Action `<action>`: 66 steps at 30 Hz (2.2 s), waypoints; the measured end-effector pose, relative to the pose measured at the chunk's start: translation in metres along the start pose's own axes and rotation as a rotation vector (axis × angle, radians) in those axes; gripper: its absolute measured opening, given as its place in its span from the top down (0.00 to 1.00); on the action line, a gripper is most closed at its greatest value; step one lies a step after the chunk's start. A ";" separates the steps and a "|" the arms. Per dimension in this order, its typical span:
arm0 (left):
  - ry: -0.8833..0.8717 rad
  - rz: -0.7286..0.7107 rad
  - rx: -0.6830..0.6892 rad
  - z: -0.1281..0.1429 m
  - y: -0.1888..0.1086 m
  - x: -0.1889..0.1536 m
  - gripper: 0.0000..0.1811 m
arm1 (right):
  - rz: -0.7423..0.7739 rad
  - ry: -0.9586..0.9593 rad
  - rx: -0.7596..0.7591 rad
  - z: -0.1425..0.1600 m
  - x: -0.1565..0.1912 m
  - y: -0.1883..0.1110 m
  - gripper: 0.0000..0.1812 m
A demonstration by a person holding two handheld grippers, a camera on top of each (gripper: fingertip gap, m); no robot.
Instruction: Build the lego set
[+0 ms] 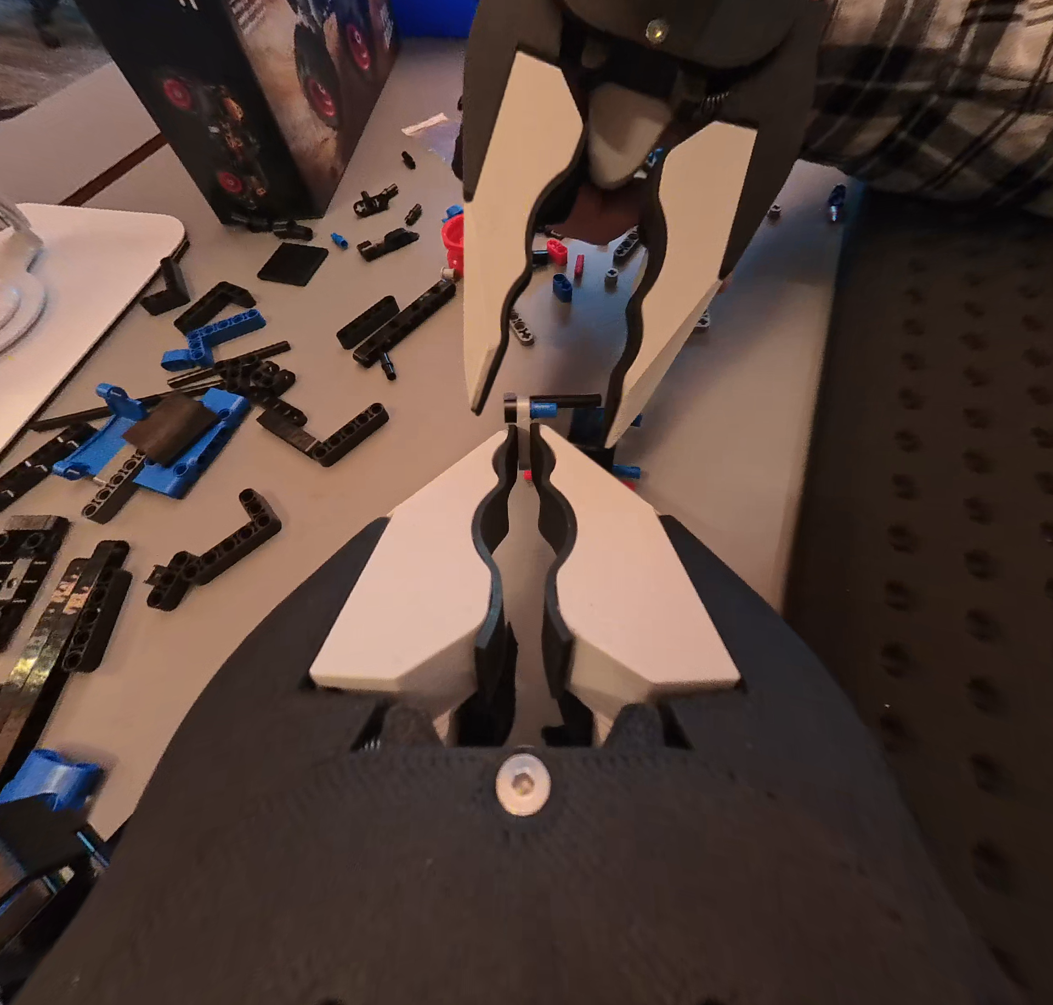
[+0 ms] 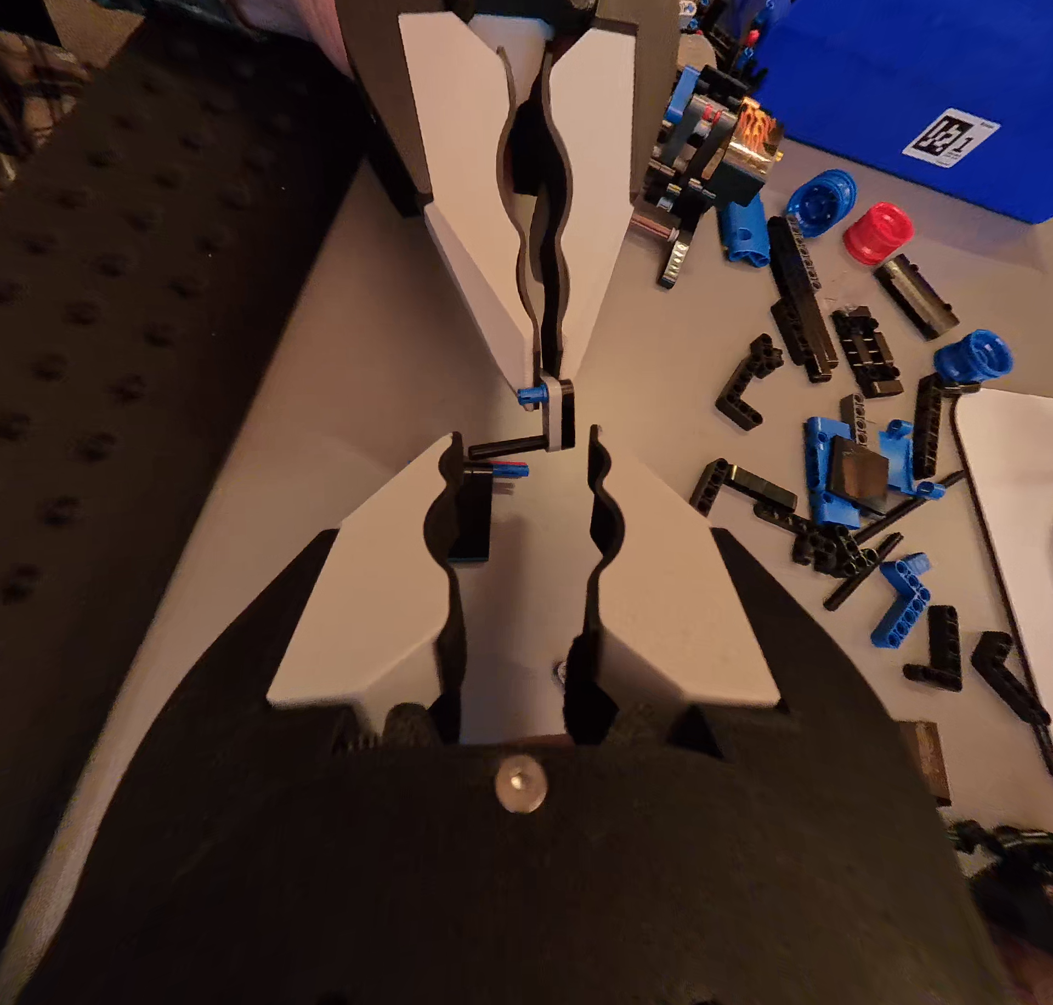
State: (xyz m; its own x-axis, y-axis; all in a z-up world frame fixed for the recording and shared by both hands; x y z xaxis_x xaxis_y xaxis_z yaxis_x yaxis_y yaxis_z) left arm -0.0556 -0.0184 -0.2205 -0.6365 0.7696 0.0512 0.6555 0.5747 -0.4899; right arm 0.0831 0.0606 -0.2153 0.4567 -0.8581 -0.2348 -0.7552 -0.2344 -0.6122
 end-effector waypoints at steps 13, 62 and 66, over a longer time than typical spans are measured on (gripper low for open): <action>0.034 0.054 -0.036 -0.002 -0.004 -0.005 0.99 | -0.059 0.007 0.012 -0.007 0.005 -0.002 0.84; 0.033 0.023 -0.057 -0.007 -0.002 -0.005 0.99 | 0.054 -0.030 0.018 -0.014 0.010 -0.009 0.84; 0.026 0.019 -0.055 -0.007 -0.002 -0.005 0.99 | 0.052 -0.014 0.019 -0.013 0.009 -0.008 0.84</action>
State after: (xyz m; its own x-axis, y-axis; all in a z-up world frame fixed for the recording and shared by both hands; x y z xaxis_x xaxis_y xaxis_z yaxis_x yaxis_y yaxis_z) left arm -0.0509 -0.0210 -0.2136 -0.6133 0.7872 0.0655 0.6893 0.5739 -0.4421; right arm 0.0874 0.0492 -0.2023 0.4234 -0.8624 -0.2775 -0.7691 -0.1803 -0.6132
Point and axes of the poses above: each gripper's, where its closed fingertips meet, y out along the fingers, z out of its underside, x = y × z across the jaws, the point moved 10 cm from there along -y, back along the fingers, and after that the axes turned 1 degree about z, right-handed, at the moved point
